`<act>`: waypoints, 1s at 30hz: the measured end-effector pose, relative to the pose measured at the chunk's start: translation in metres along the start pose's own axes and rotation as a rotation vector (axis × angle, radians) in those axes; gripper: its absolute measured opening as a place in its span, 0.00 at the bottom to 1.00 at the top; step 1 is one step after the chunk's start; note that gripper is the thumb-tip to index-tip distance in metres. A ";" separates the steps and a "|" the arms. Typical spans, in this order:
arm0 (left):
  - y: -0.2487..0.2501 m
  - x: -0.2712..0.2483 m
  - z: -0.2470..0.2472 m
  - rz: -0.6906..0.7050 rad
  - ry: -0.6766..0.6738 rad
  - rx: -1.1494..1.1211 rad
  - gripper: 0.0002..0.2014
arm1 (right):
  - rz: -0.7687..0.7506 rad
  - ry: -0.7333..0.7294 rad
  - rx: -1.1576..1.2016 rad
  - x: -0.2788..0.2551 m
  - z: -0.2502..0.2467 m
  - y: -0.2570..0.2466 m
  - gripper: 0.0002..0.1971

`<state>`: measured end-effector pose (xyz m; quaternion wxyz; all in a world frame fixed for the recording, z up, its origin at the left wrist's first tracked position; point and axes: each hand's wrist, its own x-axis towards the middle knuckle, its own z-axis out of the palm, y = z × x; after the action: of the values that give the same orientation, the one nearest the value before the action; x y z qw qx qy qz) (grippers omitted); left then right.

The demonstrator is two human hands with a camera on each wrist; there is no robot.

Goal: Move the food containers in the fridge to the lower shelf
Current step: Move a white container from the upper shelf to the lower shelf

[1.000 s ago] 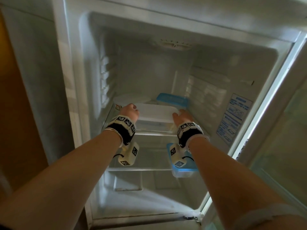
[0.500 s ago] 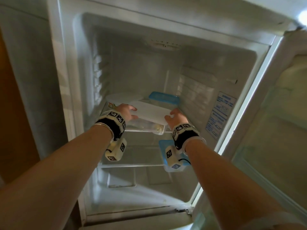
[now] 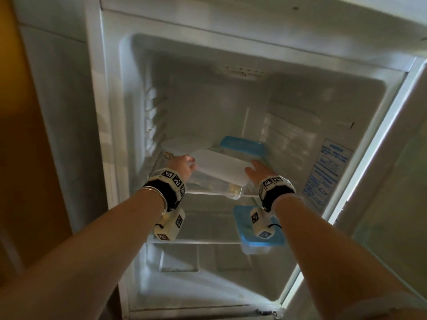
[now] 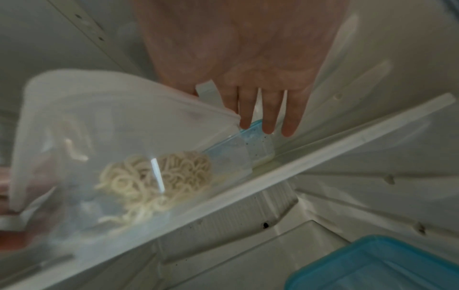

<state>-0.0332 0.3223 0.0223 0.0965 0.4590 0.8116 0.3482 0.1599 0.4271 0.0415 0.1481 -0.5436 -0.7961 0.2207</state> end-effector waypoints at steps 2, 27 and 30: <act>0.000 0.001 0.001 -0.017 -0.024 -0.022 0.21 | 0.004 -0.003 0.018 0.001 0.000 -0.001 0.26; 0.025 -0.031 0.011 -0.251 -0.107 -0.313 0.21 | -0.014 -0.074 0.274 -0.044 0.018 -0.016 0.21; 0.025 -0.035 0.011 -0.254 -0.072 -0.349 0.20 | 0.021 -0.059 0.291 -0.046 0.018 -0.018 0.21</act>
<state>0.0089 0.3075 0.0244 0.2464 0.3418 0.7864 0.4517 0.1539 0.3752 0.0357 0.1997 -0.5181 -0.7540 0.3511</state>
